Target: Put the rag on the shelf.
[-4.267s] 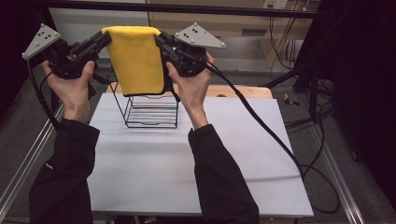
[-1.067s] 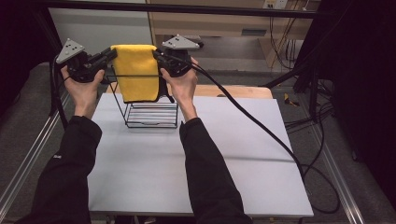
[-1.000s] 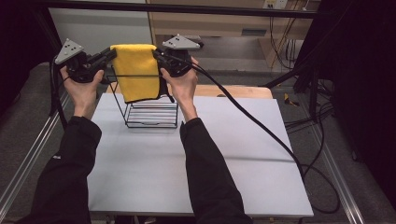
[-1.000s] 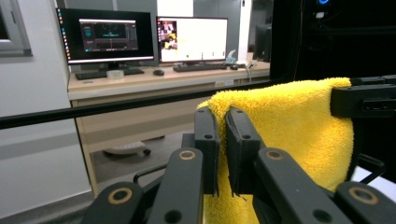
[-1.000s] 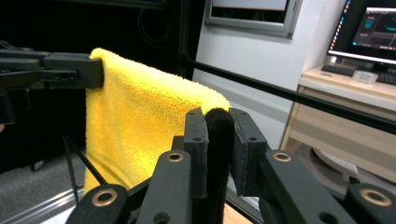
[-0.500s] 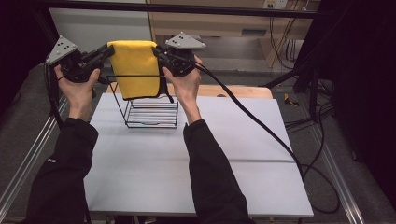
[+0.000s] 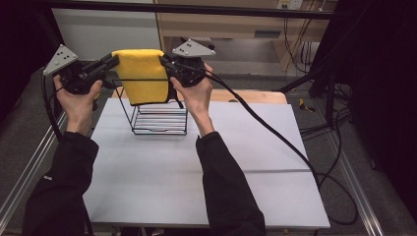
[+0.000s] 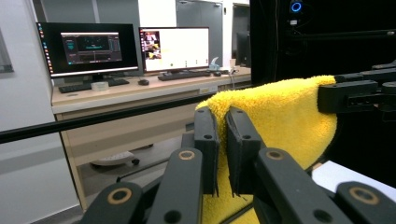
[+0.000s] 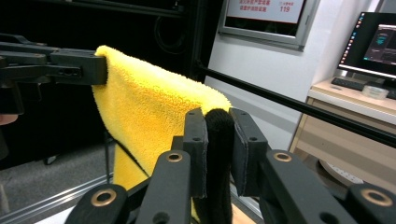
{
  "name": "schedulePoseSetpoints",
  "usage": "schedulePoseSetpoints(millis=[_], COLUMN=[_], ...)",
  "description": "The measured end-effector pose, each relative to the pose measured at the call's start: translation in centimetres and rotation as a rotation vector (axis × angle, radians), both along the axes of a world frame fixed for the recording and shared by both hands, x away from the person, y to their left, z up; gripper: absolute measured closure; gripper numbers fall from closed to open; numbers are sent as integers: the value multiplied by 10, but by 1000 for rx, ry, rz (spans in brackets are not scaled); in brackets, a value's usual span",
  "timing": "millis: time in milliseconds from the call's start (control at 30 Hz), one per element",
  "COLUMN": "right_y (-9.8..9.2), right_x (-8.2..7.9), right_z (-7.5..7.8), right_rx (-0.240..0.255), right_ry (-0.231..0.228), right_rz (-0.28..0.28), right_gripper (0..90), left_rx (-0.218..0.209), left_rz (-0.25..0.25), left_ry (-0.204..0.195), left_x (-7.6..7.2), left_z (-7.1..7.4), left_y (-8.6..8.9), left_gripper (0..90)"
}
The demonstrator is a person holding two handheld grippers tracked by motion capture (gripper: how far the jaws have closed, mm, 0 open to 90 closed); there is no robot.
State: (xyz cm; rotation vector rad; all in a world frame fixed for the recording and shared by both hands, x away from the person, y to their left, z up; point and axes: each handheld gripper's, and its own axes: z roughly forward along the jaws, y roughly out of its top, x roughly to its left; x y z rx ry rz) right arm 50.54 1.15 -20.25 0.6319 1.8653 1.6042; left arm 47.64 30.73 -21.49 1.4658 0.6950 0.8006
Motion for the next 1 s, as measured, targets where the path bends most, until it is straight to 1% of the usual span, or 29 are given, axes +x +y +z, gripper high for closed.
schedulePoseSetpoints(millis=[67, 200, 233, 267, 300, 433, 533, 633, 767, 800, 867, 967, 1000], right_y=[0, 0, 0, 0, 1, 2, 2, 3, 0, -1, -1, -1, -1], right_x=[-3, -9, -11, -13, -14, -20, -24, -28, -31, -31, -32, -33, -33], right_z=[-1, -2, -3, -3, -3, -5, -7, -8, -13, -14, -17, -22, -23], right_rx=[-4, -30, -34, -38, -46, -65, -76, -89, -80, -88, -98, -123, -124], right_ry=[1, 7, 13, 13, 17, 37, 49, 60, 91, 96, 103, 107, 112], right_rz=[6, 15, 17, 19, 22, 29, 34, 41, 60, 63, 70, 78, 82], right_gripper=[781, 778, 778, 777, 777, 773, 773, 772, 769, 768, 764, 761, 761], left_rx=[2, 4, 1, 6, 8, 20, 38, 42, 40, 53, 65, 69, 66], left_rz=[-4, -13, -14, -15, -17, -16, -14, -16, -17, -12, -3, -2, -4], left_ry=[2, 15, 20, 26, 44, 65, 79, 91, 107, 114, 122, 132, 140], left_x=[-2, -8, -10, -11, -13, -19, -24, -28, -31, -33, -34, -35, -35], left_z=[-1, -4, -5, -6, -7, -10, -12, -16, -20, -24, -27, -31, -32], left_y=[1, 2, 2, 2, 2, 2, 1, 1, 1, 0, -1, -1, -1], left_gripper=[833, 832, 832, 831, 831, 827, 826, 825, 820, 818, 813, 806, 803])
